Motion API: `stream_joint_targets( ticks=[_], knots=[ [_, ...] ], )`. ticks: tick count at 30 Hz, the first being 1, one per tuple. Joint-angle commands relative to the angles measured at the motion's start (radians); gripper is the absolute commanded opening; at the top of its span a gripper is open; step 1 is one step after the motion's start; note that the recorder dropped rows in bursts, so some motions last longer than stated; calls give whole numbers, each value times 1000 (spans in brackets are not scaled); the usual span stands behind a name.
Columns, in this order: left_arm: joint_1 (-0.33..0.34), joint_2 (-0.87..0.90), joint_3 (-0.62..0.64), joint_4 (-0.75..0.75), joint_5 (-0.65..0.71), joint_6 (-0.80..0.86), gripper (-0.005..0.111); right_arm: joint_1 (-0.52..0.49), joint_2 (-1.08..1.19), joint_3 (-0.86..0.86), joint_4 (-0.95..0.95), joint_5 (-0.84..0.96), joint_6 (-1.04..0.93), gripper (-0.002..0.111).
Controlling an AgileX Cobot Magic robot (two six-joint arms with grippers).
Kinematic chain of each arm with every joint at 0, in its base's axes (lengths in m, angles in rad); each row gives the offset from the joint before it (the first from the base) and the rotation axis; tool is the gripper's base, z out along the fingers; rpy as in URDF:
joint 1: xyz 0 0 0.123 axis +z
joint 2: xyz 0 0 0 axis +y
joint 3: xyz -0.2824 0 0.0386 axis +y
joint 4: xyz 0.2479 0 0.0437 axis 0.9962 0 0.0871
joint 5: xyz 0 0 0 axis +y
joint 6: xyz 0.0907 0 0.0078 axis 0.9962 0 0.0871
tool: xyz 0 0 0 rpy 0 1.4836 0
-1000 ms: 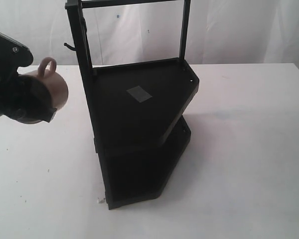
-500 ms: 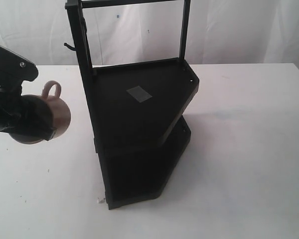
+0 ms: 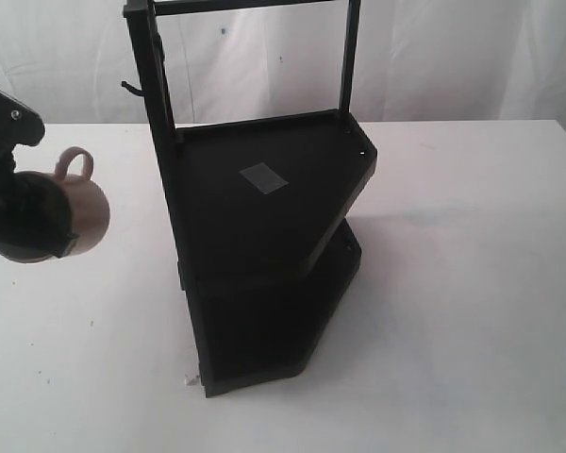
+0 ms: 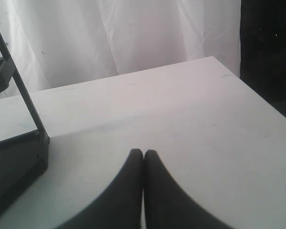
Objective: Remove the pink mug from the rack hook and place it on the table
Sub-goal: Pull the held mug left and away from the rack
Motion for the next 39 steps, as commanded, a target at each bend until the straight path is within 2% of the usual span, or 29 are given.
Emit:
stream_joint_targets(
  ticks=[1,8,14,16,17,18,21,27,29,31,33,35,38,39],
  knots=[
    [10,-16,-8,-22,30,37,0,-6,-6,5,-5,-13,-1,0],
    [10,-16,-7,-22,98,38,0,-6,-6,5,-7,-11,-19,0],
    [10,-16,-5,-22,76,33,0,-6,-6,5,-7,-11,-19,0],
    [10,-16,15,-22,109,22,0,-6,-6,5,-7,-11,-19,0],
    [10,-16,28,-22,125,-30,0,-6,-6,5,-7,-11,-19,0],
    [10,-16,42,40,146,-137,0,-6,-6,5,-7,-11,-19,0],
    [10,-16,96,299,149,-464,0,-6,-6,5,-5,-11,-18,0],
    [10,-16,114,489,263,-678,0,-6,-6,5,-5,-11,-18,0],
    [12,-16,114,506,295,-715,0,-6,-6,5,-5,-11,-18,0],
    [20,-16,114,492,305,-704,0,-6,-6,5,-5,-11,-18,0],
    [20,-18,114,399,303,-614,0,-6,-6,5,-5,-11,-18,0],
    [20,-18,114,268,292,-475,0,-6,-6,5,-5,-11,-18,0],
    [20,-18,112,4,201,-240,0,-6,-6,5,-5,-11,-18,0],
    [20,-18,107,-22,167,-145,0,-6,-6,5,-5,-11,-18,0]
  ],
)
